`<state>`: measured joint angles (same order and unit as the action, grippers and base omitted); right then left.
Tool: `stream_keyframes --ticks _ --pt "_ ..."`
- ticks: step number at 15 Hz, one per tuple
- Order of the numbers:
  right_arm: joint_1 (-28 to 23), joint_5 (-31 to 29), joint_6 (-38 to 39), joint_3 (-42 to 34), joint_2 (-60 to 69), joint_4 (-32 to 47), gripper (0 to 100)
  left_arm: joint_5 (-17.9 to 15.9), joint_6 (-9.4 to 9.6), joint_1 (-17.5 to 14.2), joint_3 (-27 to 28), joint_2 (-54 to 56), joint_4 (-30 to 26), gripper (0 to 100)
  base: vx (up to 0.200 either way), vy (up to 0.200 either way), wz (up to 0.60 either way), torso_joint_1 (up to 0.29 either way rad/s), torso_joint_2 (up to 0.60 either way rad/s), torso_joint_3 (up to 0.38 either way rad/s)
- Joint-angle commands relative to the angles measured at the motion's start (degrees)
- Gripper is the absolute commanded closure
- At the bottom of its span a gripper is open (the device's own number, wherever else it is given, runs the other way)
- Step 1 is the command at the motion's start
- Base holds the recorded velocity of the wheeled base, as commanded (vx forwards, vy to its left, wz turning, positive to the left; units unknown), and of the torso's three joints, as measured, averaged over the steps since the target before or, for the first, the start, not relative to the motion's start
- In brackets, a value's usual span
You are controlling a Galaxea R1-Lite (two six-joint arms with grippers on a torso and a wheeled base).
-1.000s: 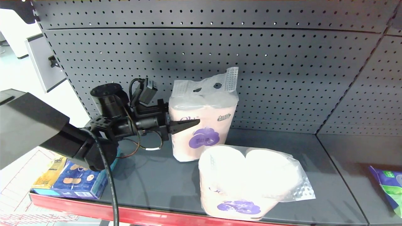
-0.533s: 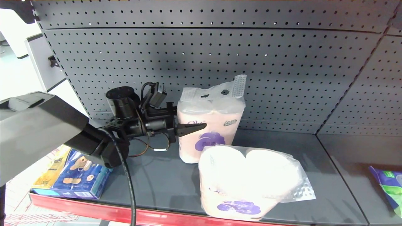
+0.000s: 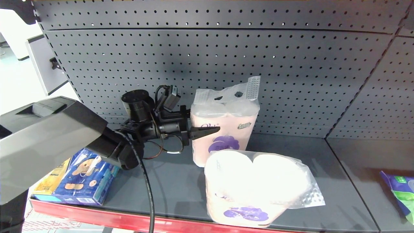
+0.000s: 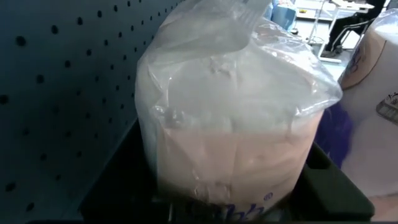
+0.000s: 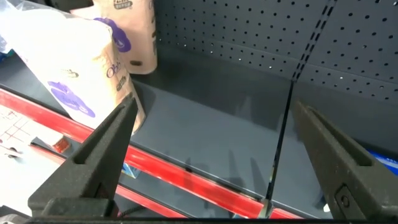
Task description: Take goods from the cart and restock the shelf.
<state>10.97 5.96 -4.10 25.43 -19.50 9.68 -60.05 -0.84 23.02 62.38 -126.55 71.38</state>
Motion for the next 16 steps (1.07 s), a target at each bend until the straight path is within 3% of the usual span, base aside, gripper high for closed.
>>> stream_keyframes --ticks 1,6,7,10,14,16 --pt "0.01 0.02 -0.03 -0.12 -0.27 -0.01 0 -0.77 -0.04 0.1 0.46 -0.98 -0.1 100 0.0 0.0 0.0 0.0 0.0 0.0" --pt "0.01 -0.07 -0.03 -0.2 -0.62 -0.01 0 -2.0 -0.3 0.19 2.04 -2.12 -0.01 100 0.0 0.0 0.0 0.0 0.0 0.0" --pt "0.01 -0.07 -0.03 -0.2 -0.71 -0.1 0 -2.0 -0.3 0.19 2.13 -2.12 -0.01 0 0.0 0.0 0.0 0.0 0.0 0.0" --pt "0.01 0.02 -0.03 -0.29 -1.5 -0.36 0 -1.91 -0.65 0.01 0.9 -1.42 1.22 0 0.0 0.0 0.0 0.0 0.0 0.0" --pt "0.01 -0.07 -0.03 -0.47 -1.33 -0.28 0 -1.38 -4.43 -0.6 -7.71 1.92 6.85 0 0.0 0.0 0.0 0.0 0.0 0.0" --pt "0.01 0.02 -0.03 -0.47 -1.41 -0.28 0 -1.3 -4.61 -1.75 -10.0 2.27 9.4 0 0.0 0.0 0.0 0.0 0.0 0.0"
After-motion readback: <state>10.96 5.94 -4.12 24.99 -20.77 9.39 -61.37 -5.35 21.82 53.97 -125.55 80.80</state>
